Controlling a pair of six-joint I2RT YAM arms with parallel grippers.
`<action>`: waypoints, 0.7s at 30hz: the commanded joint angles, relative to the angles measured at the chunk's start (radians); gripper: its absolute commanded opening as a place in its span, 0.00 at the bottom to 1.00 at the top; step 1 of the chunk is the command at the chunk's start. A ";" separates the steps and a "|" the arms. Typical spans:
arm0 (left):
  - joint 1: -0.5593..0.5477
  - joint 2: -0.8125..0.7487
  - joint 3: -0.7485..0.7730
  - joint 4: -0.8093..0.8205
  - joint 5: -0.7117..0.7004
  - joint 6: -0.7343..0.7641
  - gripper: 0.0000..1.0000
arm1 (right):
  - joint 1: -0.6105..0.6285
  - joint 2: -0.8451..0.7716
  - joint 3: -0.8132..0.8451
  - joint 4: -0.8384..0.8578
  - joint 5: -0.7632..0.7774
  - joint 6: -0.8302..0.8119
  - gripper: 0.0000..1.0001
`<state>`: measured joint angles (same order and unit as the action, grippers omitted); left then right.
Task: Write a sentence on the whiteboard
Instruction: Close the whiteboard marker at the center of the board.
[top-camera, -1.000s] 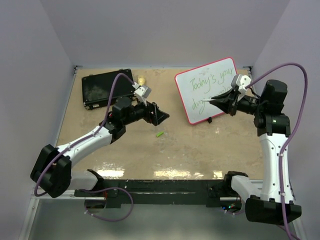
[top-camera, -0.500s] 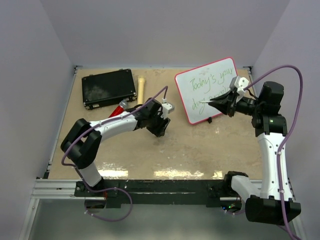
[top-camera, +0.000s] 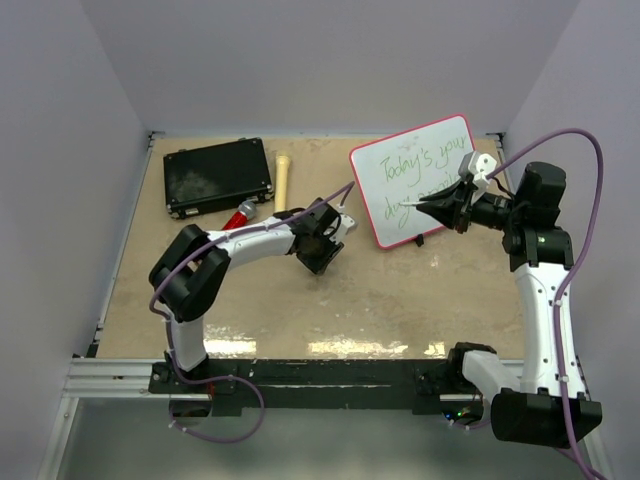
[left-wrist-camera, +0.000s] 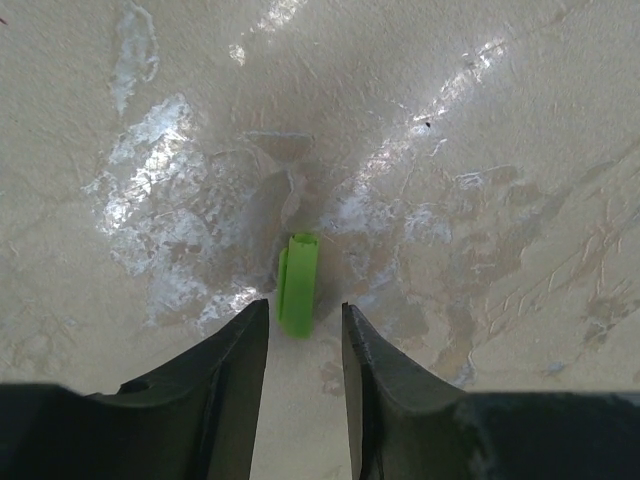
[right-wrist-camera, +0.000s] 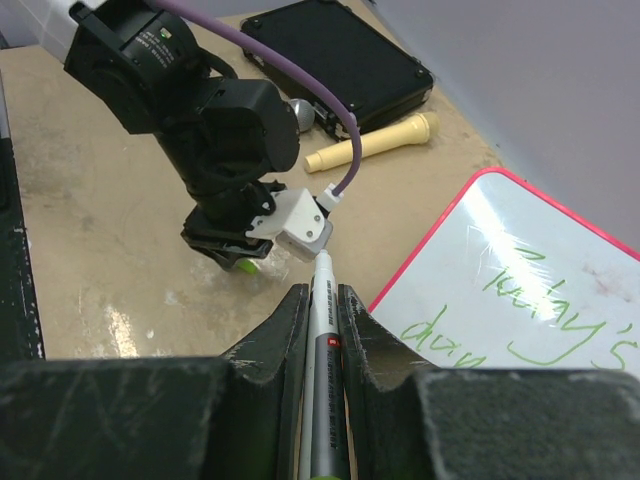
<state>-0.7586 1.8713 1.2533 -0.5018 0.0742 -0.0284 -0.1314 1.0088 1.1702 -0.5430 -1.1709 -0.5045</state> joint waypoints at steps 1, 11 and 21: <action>-0.011 0.025 0.051 -0.032 -0.011 0.024 0.39 | -0.004 -0.007 0.000 0.032 -0.021 0.001 0.00; -0.022 0.085 0.041 -0.047 -0.036 0.022 0.04 | -0.004 -0.010 -0.006 0.032 -0.018 0.001 0.00; -0.033 -0.294 -0.317 0.391 0.056 0.113 0.00 | -0.001 0.036 -0.006 -0.064 -0.024 -0.074 0.00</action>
<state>-0.7815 1.7611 1.0592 -0.3416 0.0597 0.0124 -0.1314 1.0142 1.1603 -0.5510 -1.1713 -0.5186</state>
